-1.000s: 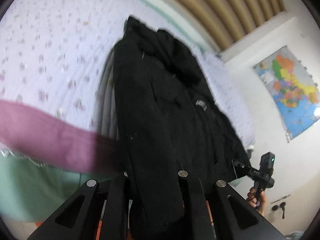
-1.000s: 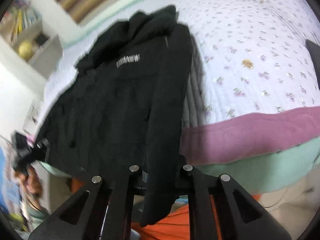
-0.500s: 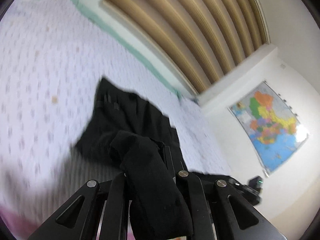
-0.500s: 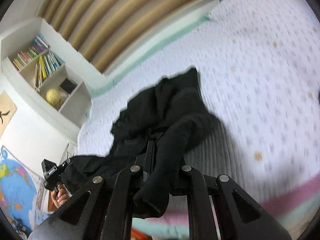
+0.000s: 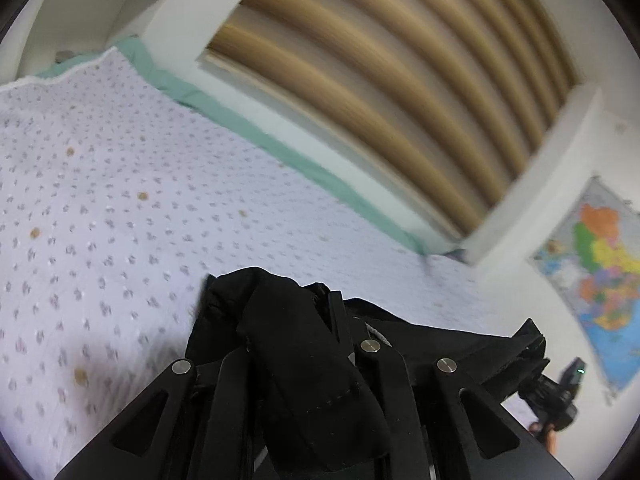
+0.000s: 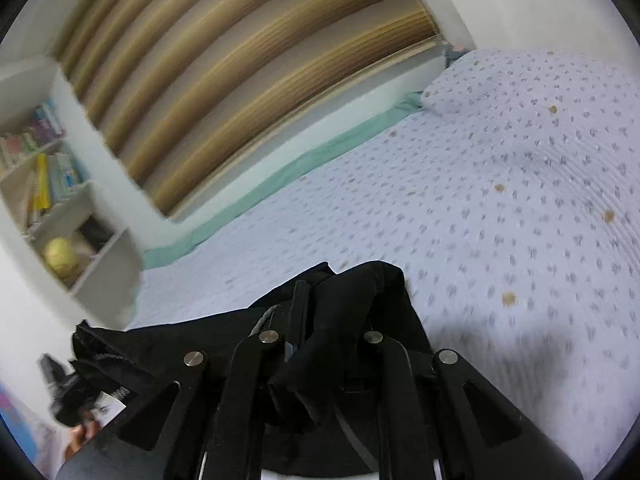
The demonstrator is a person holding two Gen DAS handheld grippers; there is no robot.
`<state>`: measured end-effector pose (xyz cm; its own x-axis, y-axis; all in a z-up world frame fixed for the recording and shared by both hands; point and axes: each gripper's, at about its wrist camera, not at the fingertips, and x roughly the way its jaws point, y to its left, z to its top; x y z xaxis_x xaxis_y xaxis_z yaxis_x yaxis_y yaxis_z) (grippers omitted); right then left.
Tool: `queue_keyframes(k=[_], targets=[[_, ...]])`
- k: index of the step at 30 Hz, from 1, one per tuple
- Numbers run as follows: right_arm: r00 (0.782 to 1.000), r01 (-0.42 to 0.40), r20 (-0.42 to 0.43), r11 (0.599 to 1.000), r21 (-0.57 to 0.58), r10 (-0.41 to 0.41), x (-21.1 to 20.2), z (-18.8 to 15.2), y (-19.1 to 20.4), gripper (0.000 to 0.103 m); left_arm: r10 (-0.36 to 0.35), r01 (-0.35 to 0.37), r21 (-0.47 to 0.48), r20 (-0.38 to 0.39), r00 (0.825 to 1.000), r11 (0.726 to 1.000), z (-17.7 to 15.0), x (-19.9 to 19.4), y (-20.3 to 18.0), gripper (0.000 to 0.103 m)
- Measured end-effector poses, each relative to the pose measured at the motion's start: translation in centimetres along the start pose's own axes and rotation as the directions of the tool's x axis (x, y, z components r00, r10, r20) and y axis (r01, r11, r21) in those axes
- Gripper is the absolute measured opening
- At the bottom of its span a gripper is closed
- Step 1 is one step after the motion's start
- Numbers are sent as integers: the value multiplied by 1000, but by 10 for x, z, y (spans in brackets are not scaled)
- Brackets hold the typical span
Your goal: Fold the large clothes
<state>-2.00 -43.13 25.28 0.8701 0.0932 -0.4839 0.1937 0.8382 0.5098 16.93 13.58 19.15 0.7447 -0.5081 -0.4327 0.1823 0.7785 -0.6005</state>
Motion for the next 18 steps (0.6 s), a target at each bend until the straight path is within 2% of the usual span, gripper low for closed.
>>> queue_keyframes(k=[5,8,11,13,14,18], targets=[[992,112,-54,994,4,-111,89,-1,-21,14,126,-126,7,-69,990,992,-5,87,29,17],[973,202,-100,977,-74,-209,142,-15,-31,14,192,-196,-16,-148,970,980,-18,135,52,18],[941,262,-182,955,-139,-285,191,-37,-42,12,192,-225,-90,-280,941,970,-36,182,85,18],[906,289,-266,941,-177,-328,224,-51,-50,12,196,-226,-72,-289,937,971,-43,195,91,18],[897,296,-279,935,-195,-342,233,-54,-52,12,212,-235,-49,-283,935,971,-44,195,88,18],[876,353,-236,892,-282,-421,245,-65,-44,13,287,-283,52,-234,929,958,-50,195,73,18]])
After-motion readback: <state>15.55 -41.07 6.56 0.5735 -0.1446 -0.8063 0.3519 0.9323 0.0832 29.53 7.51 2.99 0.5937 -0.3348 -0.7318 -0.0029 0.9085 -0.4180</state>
